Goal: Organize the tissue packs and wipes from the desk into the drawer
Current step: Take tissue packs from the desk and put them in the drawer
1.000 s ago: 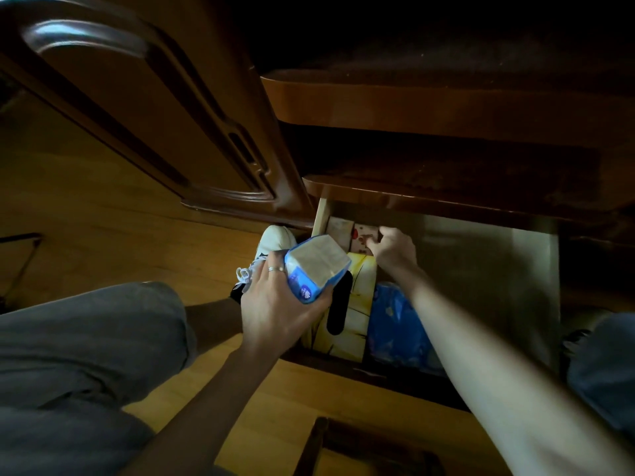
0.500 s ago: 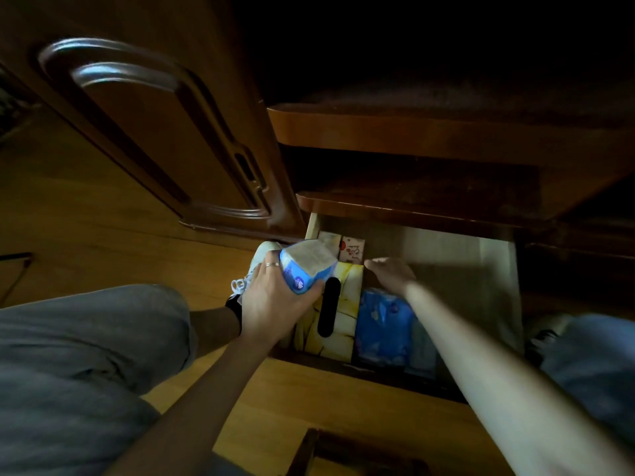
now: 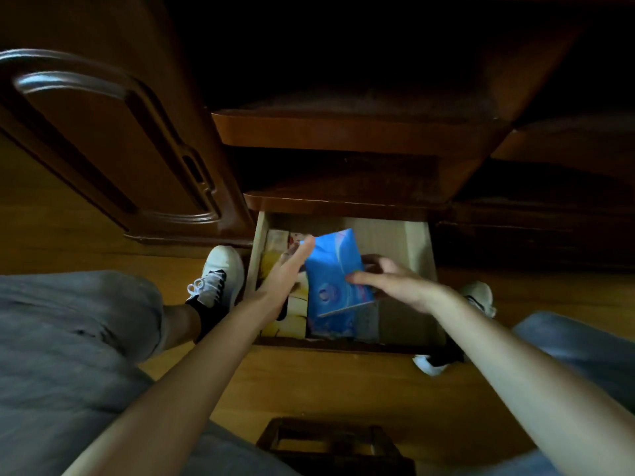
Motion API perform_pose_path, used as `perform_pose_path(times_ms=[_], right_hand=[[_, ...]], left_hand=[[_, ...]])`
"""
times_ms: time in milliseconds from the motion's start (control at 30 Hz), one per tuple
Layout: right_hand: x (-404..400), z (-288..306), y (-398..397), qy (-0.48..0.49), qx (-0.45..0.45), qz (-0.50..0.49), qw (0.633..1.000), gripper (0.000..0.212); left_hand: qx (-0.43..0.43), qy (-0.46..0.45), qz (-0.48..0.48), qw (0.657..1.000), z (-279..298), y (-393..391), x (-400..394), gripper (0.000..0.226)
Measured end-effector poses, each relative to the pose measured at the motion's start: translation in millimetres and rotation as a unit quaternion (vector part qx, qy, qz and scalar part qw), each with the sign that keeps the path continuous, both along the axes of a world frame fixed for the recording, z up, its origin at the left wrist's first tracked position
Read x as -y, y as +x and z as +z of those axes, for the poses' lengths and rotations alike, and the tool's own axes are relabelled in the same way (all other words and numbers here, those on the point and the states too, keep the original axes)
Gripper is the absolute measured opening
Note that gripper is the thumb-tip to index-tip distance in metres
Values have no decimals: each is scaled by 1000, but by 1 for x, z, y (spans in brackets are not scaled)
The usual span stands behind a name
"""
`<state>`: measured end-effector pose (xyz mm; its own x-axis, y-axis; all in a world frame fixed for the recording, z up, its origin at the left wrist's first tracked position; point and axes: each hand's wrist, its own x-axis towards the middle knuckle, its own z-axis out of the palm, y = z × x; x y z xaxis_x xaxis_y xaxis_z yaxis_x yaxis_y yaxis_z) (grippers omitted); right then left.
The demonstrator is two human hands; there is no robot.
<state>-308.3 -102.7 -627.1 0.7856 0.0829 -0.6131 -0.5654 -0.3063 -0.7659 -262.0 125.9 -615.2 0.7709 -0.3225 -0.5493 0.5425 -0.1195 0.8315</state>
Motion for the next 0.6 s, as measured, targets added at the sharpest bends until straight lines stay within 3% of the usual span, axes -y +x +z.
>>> perform_pose_path(times_ms=[100, 233, 300, 433, 533, 600], right_hand=[[45, 7, -22, -108, 9, -52, 993, 57], [84, -2, -44, -194, -5, -137, 971, 56], [87, -9, -46, -250, -5, -140, 958, 68], [75, -28, -44, -424, 15, -47, 904, 76], [57, -42, -46, -493, 19, 14, 870, 77], [47, -48, -46, -561, 15, 83, 823, 70]], left_hand=[[83, 162, -35, 983, -8, 1, 4, 68], [130, 206, -53, 968, -26, 4, 8, 40], [156, 227, -75, 958, -37, 4, 9, 33], [170, 236, -112, 950, -52, 4, 10, 26], [161, 224, -119, 954, -59, 4, 12, 22], [150, 218, -125, 956, -64, 3, 13, 17]])
